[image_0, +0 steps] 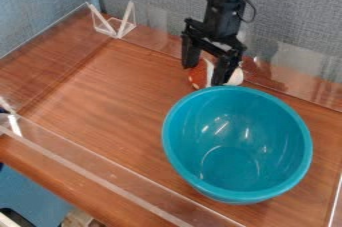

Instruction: Put the mushroom in the blue bowl

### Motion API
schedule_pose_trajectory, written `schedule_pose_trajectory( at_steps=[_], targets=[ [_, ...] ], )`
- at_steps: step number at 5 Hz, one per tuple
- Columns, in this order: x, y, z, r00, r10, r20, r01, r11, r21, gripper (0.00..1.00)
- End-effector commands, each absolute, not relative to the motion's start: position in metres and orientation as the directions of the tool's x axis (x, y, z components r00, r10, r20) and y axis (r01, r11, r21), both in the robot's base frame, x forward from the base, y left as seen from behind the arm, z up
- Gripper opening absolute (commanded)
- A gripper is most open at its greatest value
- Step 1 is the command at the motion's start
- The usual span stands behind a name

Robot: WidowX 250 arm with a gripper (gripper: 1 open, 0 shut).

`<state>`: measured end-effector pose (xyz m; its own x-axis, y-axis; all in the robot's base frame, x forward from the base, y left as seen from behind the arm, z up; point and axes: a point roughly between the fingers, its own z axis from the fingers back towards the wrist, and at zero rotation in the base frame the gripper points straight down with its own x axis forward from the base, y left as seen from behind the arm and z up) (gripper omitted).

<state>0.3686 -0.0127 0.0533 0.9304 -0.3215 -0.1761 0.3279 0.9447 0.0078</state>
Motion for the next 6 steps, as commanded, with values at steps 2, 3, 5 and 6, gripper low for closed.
schedule_pose_trajectory(
  at_steps=[2, 3, 5, 6],
  targets=[
    [0.385, -0.016, 0.061, 0.930, -0.348, -0.117, 0.353, 0.935, 0.026, 1.00],
    [0.385, -0.016, 0.056, 0.929, -0.351, -0.118, 0.356, 0.934, 0.024, 1.00],
    [0.385, -0.017, 0.055, 0.924, -0.368, -0.104, 0.371, 0.928, 0.015, 0.00],
    [0.384, -0.018, 0.062, 0.922, -0.379, -0.082, 0.381, 0.924, 0.010, 0.00]
  ],
)
